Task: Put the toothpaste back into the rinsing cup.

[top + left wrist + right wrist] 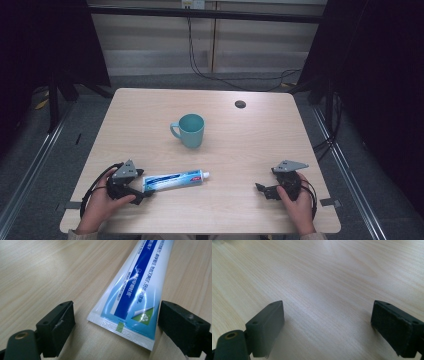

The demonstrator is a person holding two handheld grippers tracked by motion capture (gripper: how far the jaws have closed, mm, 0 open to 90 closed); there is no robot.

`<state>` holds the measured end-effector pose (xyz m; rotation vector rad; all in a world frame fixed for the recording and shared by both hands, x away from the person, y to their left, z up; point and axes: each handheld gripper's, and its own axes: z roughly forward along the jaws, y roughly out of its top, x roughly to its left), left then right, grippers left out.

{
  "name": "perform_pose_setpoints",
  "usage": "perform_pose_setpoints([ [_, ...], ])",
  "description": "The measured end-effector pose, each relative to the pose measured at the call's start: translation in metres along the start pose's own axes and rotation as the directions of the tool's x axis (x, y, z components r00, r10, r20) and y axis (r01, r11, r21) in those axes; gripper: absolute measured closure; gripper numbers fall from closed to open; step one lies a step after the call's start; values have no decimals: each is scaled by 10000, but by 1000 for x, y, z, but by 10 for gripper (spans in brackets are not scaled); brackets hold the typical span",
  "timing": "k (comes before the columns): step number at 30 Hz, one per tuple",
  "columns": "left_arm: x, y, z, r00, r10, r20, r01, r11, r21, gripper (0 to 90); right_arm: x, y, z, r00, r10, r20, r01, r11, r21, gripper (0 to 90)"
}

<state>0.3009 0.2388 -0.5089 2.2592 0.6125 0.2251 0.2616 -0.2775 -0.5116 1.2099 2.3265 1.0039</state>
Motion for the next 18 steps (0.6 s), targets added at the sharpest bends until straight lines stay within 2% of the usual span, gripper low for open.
perform_pose_setpoints([
  [11,0,0,0,10000,22,-16,-22,10000,2,135,0,0,0,10000,-27,-11,27,10000,-6,111],
  [13,-1,0,1,9999,-102,-50,101,9999,-53,135,0,0,0,10000,-38,-10,38,10000,-14,111],
  [17,-2,2,-1,9998,-55,-190,58,9999,150,145,0,0,0,10000,-19,-12,19,10000,-2,111],
  [18,-4,4,-1,9997,-192,-176,197,9994,288,162,0,0,0,10000,-18,-31,18,10000,-18,111],
])
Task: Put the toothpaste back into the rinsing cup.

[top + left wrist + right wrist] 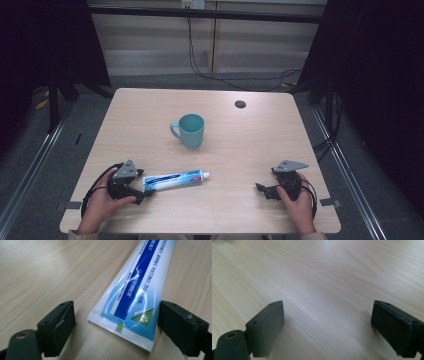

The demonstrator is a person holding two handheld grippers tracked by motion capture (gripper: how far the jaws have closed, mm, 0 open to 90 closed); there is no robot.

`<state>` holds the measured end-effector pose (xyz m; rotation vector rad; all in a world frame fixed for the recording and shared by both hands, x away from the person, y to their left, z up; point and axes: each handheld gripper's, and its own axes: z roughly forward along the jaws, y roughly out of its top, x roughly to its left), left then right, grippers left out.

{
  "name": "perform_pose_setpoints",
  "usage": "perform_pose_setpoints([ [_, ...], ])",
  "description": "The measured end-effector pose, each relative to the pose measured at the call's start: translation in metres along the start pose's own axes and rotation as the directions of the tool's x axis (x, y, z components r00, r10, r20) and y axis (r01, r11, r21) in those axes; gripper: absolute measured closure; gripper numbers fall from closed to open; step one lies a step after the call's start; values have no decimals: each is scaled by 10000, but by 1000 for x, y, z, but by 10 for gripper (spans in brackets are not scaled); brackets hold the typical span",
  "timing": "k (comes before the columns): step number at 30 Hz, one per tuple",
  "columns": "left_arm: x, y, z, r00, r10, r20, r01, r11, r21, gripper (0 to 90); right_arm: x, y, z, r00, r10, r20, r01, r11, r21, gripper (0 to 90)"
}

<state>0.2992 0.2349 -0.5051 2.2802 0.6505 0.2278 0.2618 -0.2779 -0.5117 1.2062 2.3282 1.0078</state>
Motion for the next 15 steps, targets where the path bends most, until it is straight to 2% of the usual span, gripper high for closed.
perform_pose_setpoints([
  [3,-4,8,-3,9998,169,114,-175,9980,601,256,0,0,0,10000,-10,1,10,10000,15,111],
  [5,-7,15,-3,9990,440,120,-450,9948,918,255,0,0,0,10000,-13,-13,13,10000,10,111],
  [8,-12,27,-3,9971,607,449,-656,9909,1177,296,-1,1,0,10000,-20,-19,20,10000,24,111],
  [12,-14,46,0,9914,1117,680,-1226,9747,1868,302,-1,1,1,10000,-30,-59,30,10000,7,111],
  [14,-15,53,5,9876,1390,728,-1521,9617,2280,310,-1,1,1,10000,-32,-63,32,10000,12,111],
  [15,-16,56,7,9849,1564,744,-1703,9522,2535,310,-1,1,1,10000,-37,-78,37,10000,13,111],
])
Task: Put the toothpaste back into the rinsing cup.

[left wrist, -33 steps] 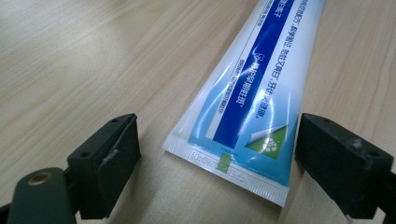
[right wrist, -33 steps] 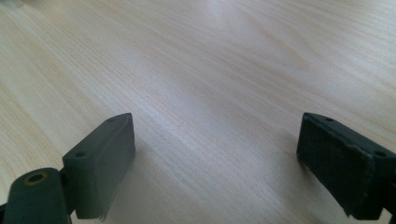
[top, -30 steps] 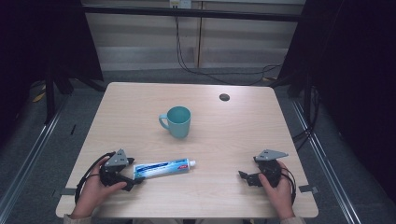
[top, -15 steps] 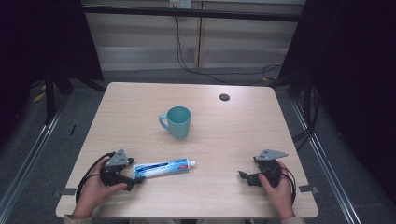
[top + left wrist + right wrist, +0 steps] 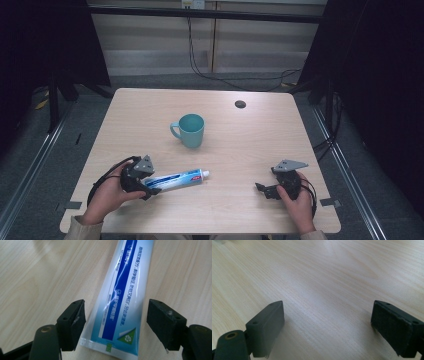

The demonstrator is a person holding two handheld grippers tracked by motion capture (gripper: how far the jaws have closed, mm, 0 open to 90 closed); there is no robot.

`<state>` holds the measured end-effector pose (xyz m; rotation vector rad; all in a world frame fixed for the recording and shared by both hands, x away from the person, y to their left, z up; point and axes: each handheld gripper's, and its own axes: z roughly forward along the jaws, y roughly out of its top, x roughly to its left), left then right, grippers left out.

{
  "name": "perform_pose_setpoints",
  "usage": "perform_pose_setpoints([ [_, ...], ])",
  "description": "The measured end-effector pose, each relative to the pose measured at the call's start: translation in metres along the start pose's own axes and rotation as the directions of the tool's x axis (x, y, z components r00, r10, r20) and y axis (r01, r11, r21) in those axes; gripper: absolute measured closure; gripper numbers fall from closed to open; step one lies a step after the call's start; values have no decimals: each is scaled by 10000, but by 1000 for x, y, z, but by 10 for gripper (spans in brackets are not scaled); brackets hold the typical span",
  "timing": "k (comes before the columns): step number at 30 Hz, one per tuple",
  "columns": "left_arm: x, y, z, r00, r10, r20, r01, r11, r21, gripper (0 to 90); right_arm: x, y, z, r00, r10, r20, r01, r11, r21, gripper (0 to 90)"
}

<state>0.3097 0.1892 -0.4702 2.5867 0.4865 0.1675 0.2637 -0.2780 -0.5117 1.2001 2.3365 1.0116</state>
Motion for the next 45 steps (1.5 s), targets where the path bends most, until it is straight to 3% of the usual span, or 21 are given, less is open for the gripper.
perform_pose_setpoints([
  [12,2,27,8,9972,713,237,-734,9920,1028,321,0,0,0,10000,-2,-5,2,10000,6,111],
  [15,3,31,9,9969,704,338,-741,9895,1243,324,0,0,1,10000,-25,-7,25,10000,-9,111],
  [21,2,40,13,9931,1016,592,-1109,9765,1849,357,-1,1,1,10000,-58,-8,58,10000,-10,111],
  [24,2,44,14,9933,943,666,-1054,9760,1906,374,-1,1,1,10000,-56,-4,56,10000,-12,111],
  [33,1,49,20,9898,1112,893,-1297,9623,2392,415,-1,1,1,10000,-48,5,48,10000,12,111],
  [35,1,50,22,9904,1060,890,-1243,9639,2356,415,-1,1,1,10000,-50,7,50,10000,14,111],
  [41,0,52,26,9884,1196,936,-1403,9552,2606,420,-1,1,1,10000,-51,8,51,10000,13,111],
  [45,0,55,27,9867,1290,986,-1525,9448,2900,425,-1,1,1,10000,-52,8,52,10000,13,111],
])
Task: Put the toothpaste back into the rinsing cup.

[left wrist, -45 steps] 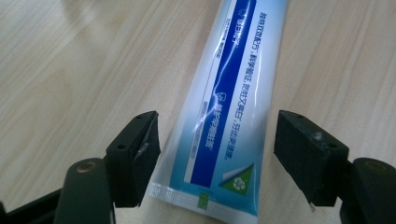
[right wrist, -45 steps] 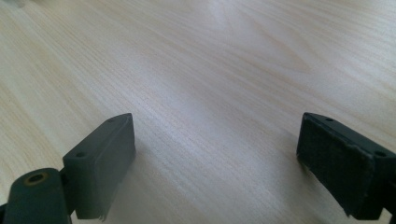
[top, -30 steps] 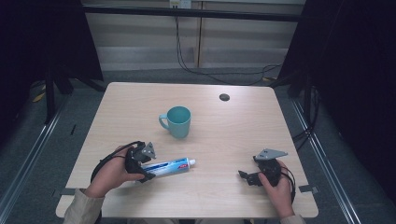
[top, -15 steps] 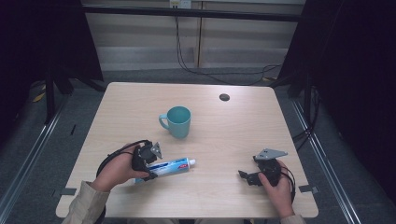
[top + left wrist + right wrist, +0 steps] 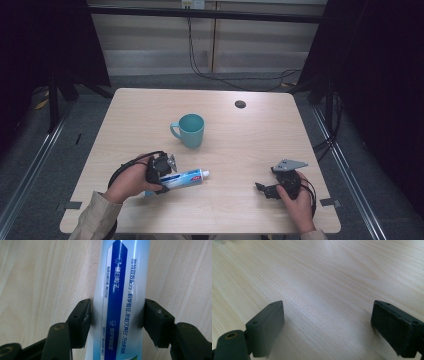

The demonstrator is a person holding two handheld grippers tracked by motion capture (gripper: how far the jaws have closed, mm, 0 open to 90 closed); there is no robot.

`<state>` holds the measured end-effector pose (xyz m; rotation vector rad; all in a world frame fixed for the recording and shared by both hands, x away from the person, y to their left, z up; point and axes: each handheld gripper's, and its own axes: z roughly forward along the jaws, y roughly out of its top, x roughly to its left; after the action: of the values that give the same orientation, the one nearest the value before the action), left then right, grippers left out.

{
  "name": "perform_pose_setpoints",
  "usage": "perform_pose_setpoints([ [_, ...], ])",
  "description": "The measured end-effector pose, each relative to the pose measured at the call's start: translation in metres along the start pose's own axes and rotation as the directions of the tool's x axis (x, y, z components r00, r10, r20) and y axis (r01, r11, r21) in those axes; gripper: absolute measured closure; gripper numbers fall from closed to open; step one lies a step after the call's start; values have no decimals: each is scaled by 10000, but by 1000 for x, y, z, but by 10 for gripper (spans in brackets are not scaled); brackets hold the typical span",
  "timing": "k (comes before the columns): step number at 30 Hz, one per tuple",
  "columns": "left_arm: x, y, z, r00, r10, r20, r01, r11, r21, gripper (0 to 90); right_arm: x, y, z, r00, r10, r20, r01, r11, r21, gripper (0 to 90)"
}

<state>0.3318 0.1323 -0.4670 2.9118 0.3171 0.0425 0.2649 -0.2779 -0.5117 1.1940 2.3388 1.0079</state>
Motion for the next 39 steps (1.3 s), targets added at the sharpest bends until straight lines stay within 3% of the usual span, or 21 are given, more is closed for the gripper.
perform_pose_setpoints([
  [6,-1,3,1,9999,-56,136,55,9999,110,462,0,0,0,10000,-1,-4,1,10000,0,111],
  [8,-3,5,0,9998,159,111,-162,9995,277,492,0,0,0,10000,-10,-4,10,10000,-2,111],
  [10,-4,7,-3,9996,284,67,-286,9989,372,541,0,0,0,10000,-9,-6,9,10000,-1,111],
  [12,-5,6,-8,9993,370,23,-370,9992,162,638,0,0,0,10000,-9,-8,9,10000,-3,111],
  [14,-6,6,-11,9996,266,-38,-266,9996,115,718,0,0,0,10000,-5,-12,5,10000,-3,111],
  [22,-11,8,-16,9999,-158,46,157,9998,151,746,0,0,1,10000,-17,-42,17,10000,-16,111],
  [28,-11,11,-27,9987,-442,249,445,9990,-102,751,0,0,1,10000,-36,-47,36,10000,-15,111],
  [34,-11,16,-35,9981,-617,87,618,9980,-97,750,-1,1,1,10000,-43,-74,43,10000,-9,110],
  [39,-11,19,-38,9966,-805,189,809,9964,-260,750,0,6,0,9996,-92,-266,100,9994,330,135],
])
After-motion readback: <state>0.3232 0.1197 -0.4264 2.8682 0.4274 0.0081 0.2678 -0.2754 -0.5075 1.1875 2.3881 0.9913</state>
